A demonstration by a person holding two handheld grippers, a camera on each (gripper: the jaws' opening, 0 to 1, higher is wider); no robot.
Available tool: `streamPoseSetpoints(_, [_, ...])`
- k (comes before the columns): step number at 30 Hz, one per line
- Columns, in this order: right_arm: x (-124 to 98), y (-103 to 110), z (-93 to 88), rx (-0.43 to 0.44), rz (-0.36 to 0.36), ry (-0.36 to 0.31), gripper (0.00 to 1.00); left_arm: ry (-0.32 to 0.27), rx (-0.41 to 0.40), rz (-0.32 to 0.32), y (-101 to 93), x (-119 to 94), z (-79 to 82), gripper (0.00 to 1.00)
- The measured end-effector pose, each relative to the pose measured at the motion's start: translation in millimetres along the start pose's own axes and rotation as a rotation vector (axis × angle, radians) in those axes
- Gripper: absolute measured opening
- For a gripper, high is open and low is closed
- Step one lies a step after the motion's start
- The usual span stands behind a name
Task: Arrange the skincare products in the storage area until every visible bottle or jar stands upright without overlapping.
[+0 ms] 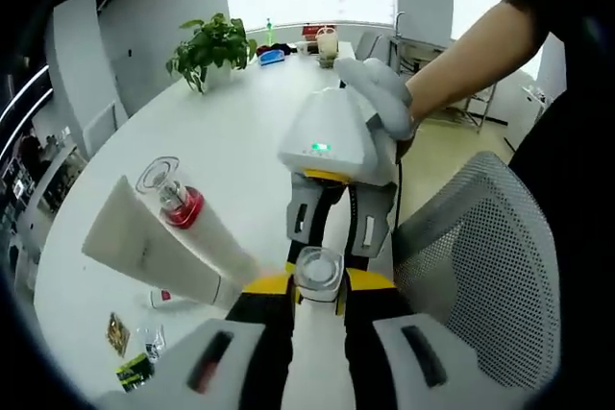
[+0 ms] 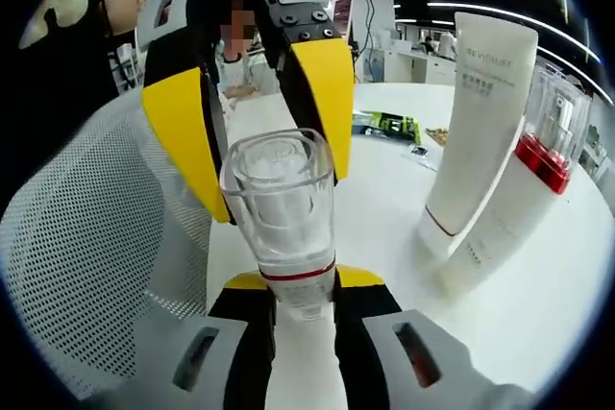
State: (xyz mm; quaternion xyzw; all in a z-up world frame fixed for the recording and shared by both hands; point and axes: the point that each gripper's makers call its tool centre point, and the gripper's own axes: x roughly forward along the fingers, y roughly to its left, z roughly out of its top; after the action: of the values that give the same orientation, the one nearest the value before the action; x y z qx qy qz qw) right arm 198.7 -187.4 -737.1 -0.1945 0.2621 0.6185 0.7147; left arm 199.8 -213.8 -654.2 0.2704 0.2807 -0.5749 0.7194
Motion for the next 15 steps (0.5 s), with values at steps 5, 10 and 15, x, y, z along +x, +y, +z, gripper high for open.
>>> streamPoseSetpoints(5, [0.3, -3.9, -4.7, 0.018, -0.011, 0.005, 0.23, -0.007, 0.006, 0.007, 0.9, 3.8, -0.2, 0.18])
streamPoseSetpoints(10, [-2.7, -9.5, -5.4, 0.038, -0.032, -0.002, 0.24, -0.015, 0.000, 0.012, 5.5, 4.4, 2.0, 0.18])
streamPoseSetpoints(15, [-10.1, -13.5, -3.6, 0.047, -0.044, -0.009, 0.26, -0.020, 0.007, 0.006, 7.1, 6.6, 4.8, 0.18])
